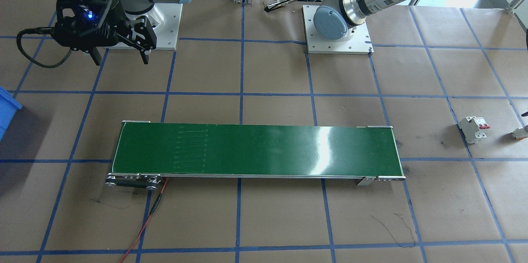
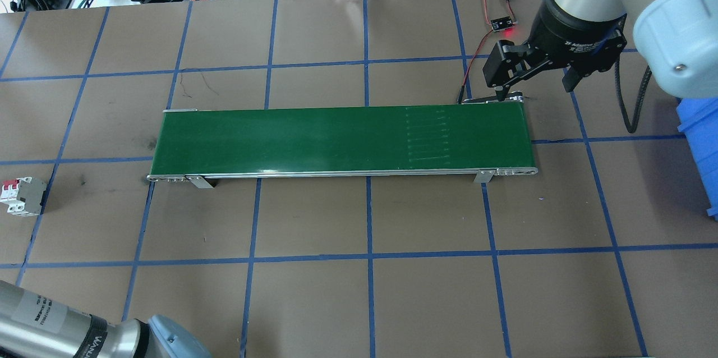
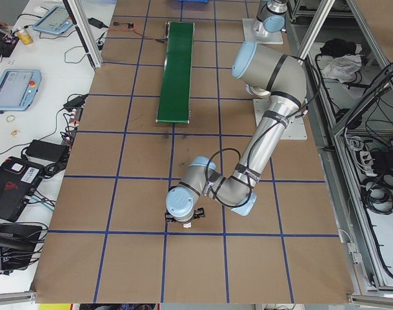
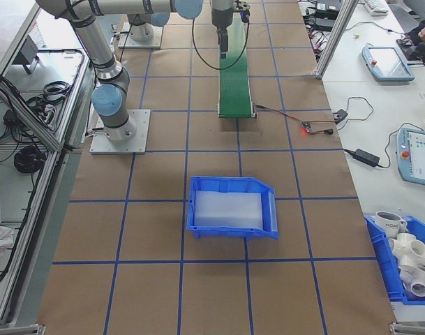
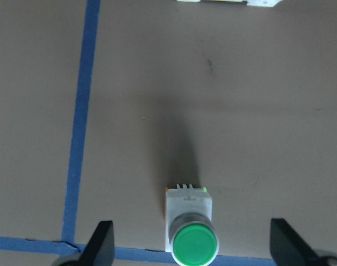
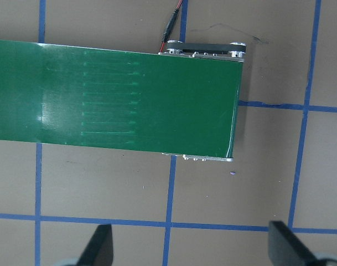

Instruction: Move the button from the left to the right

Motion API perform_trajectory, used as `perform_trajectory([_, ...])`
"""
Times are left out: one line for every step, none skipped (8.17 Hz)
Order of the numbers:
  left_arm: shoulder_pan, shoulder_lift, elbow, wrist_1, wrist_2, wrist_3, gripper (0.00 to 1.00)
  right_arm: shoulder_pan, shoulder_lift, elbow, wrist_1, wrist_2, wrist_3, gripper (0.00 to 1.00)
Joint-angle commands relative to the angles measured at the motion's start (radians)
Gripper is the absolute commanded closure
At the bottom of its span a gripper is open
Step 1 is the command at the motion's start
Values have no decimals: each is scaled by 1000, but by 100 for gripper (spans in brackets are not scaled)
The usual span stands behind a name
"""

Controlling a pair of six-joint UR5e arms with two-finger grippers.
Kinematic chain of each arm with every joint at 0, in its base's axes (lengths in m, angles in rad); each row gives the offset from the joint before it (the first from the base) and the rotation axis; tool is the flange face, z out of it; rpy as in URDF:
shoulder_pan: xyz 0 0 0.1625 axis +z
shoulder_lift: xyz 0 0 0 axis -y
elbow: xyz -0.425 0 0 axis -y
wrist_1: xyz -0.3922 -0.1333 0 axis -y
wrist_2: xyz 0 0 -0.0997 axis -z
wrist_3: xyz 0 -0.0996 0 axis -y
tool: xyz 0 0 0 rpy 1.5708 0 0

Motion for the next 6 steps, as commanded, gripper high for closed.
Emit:
perform_trajectory([5, -28, -1, 0, 34, -47, 0, 0, 0, 0, 0, 0, 0, 0])
perform_trajectory([5, -31, -2, -1, 33, -62, 8, 0, 0, 0, 0, 0, 0, 0])
perform_trajectory([5, -21, -1, -1, 36, -67, 25, 0, 1, 0, 0, 0, 0, 0])
perform_trajectory([5, -15, -1, -1, 38, -67, 42, 0, 0, 0, 0, 0, 0, 0])
perform_trajectory([5, -16, -1, -1, 36, -65, 70, 0, 0, 1, 0, 0, 0, 0])
perform_trajectory([5, -13, -1, 0, 36, -55, 89, 0, 0, 1, 0, 0, 0, 0])
